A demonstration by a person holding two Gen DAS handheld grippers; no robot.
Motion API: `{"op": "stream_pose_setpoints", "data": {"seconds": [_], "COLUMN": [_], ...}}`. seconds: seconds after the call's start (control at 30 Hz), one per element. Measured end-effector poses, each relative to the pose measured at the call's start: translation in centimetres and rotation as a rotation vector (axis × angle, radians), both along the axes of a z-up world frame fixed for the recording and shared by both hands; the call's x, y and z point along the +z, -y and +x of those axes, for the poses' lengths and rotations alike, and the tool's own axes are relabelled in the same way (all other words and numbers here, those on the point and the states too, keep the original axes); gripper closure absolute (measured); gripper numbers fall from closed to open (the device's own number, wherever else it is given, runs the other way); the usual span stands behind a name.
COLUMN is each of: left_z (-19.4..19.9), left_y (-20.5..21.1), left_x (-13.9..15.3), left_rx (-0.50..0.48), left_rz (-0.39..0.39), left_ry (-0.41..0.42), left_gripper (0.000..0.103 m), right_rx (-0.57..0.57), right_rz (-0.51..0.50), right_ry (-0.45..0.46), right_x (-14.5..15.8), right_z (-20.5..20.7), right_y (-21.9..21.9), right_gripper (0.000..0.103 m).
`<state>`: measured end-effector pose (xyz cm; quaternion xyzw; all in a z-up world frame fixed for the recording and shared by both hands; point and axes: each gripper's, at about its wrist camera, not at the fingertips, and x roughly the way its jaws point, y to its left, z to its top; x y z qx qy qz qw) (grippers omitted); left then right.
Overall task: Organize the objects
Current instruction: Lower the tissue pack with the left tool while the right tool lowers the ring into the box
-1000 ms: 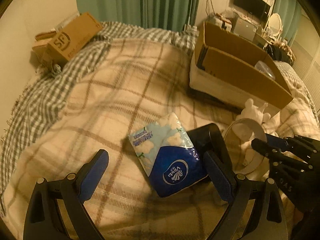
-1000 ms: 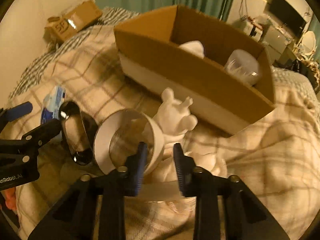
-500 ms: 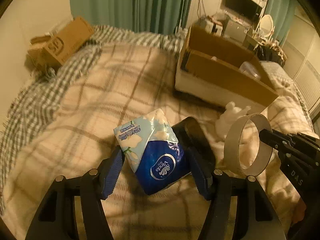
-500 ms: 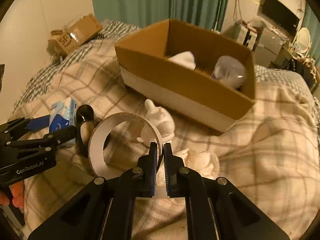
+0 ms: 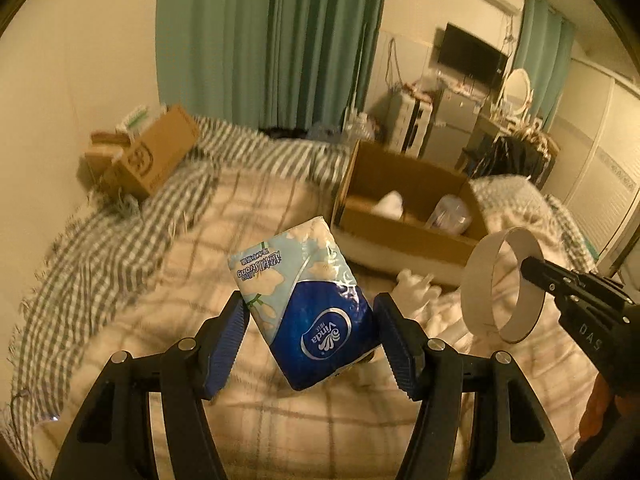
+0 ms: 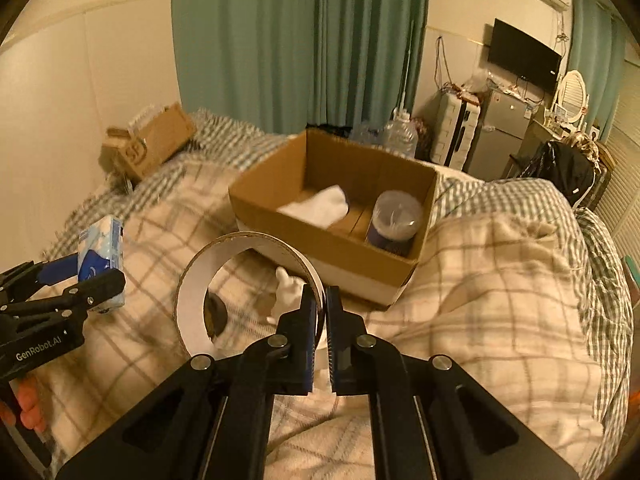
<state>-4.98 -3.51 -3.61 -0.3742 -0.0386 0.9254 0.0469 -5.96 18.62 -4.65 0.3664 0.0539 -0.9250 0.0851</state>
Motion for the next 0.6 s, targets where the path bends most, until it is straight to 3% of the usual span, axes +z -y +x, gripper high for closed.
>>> {"op": "stream_pose_setpoints", "data": {"seconds": [0.3, 0.6], "left_z": [-2.6, -8.9], "left_y": [-2.1, -4.3], "left_x": [4.6, 5.6], "left_rx": [-0.047, -0.113], "left_rz": [-0.006, -0.018], "left_ry": [-0.115, -0.143], "left_gripper": [0.037, 0.037], "right_rx": [-0.015, -0.025], "right_rz": [0.046, 0.093], "right_ry": [-0.083, -0.113], "right_x": [5.0, 7.4], "right_z": [-1.1, -7.2], "right_y": [-0.5, -0.5], "right_gripper": [0.098, 0.098]}}
